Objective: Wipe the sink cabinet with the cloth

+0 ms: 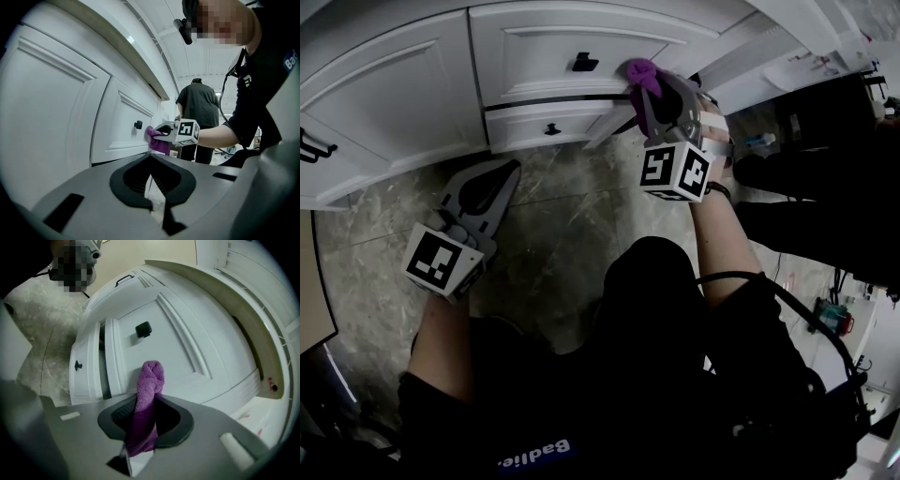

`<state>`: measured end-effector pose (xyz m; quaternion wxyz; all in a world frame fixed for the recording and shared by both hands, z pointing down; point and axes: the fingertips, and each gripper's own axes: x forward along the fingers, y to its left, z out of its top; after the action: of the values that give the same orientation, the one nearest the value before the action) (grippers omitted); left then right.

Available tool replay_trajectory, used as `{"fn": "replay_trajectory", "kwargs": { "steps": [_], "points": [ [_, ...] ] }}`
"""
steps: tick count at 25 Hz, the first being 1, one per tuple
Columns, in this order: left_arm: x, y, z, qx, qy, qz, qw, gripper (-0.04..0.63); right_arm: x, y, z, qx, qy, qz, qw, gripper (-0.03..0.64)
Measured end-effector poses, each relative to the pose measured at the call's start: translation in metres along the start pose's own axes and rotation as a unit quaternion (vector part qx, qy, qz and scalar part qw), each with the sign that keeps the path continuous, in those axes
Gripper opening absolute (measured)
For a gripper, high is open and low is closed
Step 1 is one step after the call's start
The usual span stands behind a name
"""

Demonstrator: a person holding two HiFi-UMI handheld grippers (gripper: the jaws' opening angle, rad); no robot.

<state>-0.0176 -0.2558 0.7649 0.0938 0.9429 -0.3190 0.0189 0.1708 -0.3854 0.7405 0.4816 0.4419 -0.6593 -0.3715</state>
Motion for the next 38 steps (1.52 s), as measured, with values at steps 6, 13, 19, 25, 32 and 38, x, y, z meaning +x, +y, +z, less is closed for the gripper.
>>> {"fn": "replay_trajectory", "kwargs": {
  "steps": [6, 13, 19, 25, 32, 38],
  "points": [
    [0.001, 0.000, -0.002, -0.004, -0.002, -0.004, 1.0000, -0.011, 0.020, 0.069, -0.039, 0.005, 0.061, 0.087, 0.994, 0.075],
    [0.001, 0.002, -0.002, -0.013, -0.006, -0.005, 0.9999, -0.011, 0.020, 0.111, -0.039, 0.014, 0.067, 0.132, 0.989, 0.075],
    [0.007, -0.023, 0.007, 0.041, 0.022, -0.018, 0.9988, -0.011, -0.014, 0.133, -0.014, 0.025, 0.057, 0.184, 0.981, 0.075],
    [0.002, -0.071, 0.007, -0.017, 0.014, -0.011, 0.9997, -0.011, -0.080, 0.135, 0.017, 0.036, 0.054, 0.295, 0.953, 0.077],
    [-0.068, -0.143, 0.025, -0.079, 0.054, 0.031, 0.9949, -0.011, -0.170, 0.053, 0.078, 0.035, 0.024, 0.360, 0.932, 0.077],
    [-0.148, -0.149, 0.167, -0.083, 0.042, 0.108, 0.9897, -0.011, -0.243, -0.047, 0.112, 0.076, 0.021, 0.365, 0.928, 0.077]
  ]
}}
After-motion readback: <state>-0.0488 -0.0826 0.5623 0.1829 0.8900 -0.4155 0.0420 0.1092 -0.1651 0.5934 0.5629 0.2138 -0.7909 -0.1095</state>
